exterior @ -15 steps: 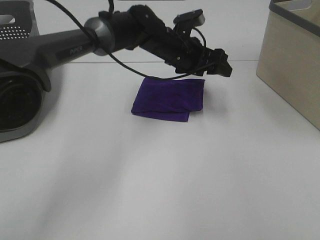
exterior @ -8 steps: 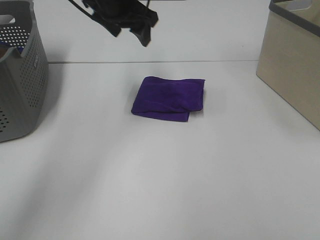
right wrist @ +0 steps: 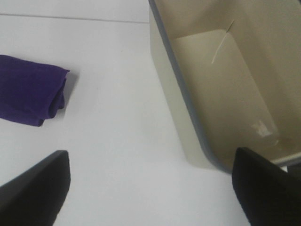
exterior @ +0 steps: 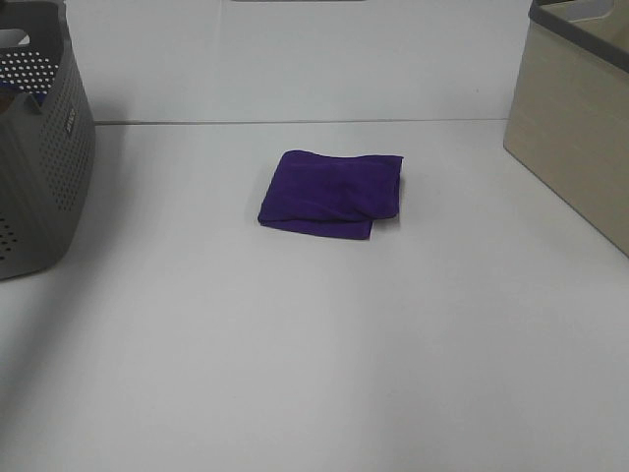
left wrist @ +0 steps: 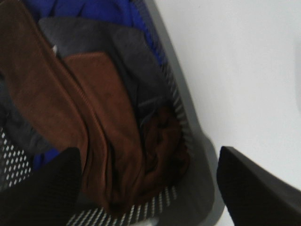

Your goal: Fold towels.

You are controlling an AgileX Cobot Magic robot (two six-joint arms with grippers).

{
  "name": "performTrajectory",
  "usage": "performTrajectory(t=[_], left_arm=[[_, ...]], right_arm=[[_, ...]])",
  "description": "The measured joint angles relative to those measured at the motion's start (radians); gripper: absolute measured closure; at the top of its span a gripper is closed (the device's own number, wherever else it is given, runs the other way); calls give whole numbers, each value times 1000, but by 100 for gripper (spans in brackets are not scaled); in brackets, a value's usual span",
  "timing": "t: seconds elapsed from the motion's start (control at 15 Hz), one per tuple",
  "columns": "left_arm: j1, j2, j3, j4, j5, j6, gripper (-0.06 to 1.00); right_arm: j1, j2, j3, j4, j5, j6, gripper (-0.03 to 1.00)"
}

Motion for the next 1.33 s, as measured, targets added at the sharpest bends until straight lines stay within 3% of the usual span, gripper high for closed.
performTrajectory(t=[0.27,0.47,0.53,0.73,0.93,1.33], left_arm=[[123,-487,426,-27,-62,15,22],[129,-799,672,-26,-75,35,22],[129,-1024,842,-27,-74,36,22],[129,-1362,1040,-29,-73,36,22],[113,-1577,1175,-27,-73,36,22],[83,-1834,1339,-30,-56,37,22]], right_arm=[[-25,-346,341,72,-1,5,7],[-25,-590,565,86,0,14,7],[-25,-810,714,86,0,14,7],[-25,-1111,910,63,2,14,7],[-25,-1318,1005,33,7,-13,7],[-25,-1330,1014,27,-27,-131,7]])
